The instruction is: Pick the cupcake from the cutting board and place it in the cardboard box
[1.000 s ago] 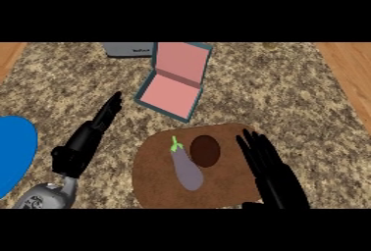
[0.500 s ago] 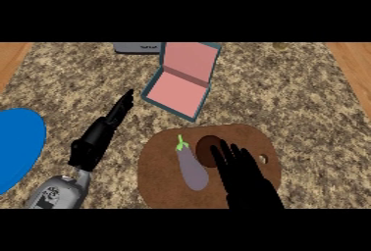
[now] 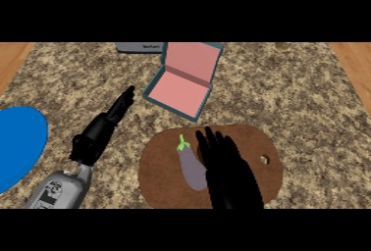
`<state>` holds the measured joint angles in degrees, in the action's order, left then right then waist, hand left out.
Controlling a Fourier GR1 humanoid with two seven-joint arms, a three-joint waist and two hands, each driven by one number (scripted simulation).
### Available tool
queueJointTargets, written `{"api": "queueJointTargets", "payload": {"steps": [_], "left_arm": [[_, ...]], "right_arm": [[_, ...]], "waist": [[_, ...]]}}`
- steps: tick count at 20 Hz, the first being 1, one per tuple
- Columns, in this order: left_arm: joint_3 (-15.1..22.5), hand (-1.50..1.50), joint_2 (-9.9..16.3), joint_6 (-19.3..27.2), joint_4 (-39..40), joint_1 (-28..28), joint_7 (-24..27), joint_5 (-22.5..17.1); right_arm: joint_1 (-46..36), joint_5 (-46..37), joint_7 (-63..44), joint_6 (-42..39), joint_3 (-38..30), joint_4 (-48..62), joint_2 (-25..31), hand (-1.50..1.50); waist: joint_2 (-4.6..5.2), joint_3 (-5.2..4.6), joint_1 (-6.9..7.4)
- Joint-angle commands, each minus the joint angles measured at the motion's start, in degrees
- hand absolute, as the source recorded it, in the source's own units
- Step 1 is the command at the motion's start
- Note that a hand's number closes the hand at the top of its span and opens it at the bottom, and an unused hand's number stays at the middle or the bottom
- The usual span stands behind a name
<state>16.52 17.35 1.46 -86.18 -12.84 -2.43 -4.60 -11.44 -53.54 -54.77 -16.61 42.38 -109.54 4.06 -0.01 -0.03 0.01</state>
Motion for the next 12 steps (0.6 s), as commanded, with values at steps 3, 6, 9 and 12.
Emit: {"api": "queueJointTargets", "payload": {"steps": [3,6,9,12], "left_arm": [[-0.48,0.00,-2.41,-0.01,-2.91,1.69,-2.06,2.68],[-2.25,0.00,-2.59,-1.84,-2.47,-0.81,-3.34,1.92],[-2.84,0.00,-2.93,-2.99,-6.25,3.07,-4.79,3.15],[-3.22,0.00,-5.18,-2.79,-2.99,1.92,-2.38,6.21]], "right_arm": [[-1.53,-1.03,-2.19,-1.90,-1.73,6.37,-3.89,-1.50],[-0.77,-2.73,1.82,1.42,-3.61,12.35,-3.91,-1.50],[2.59,-4.96,4.94,2.86,-2.64,8.75,-3.34,-1.50],[-0.06,-5.83,9.03,4.00,-6.09,13.08,-3.53,-1.50]], "waist": [[-0.03,0.03,0.13],[-0.02,0.04,0.17],[-0.07,0.04,0.10],[-0.02,0.03,0.05]]}}
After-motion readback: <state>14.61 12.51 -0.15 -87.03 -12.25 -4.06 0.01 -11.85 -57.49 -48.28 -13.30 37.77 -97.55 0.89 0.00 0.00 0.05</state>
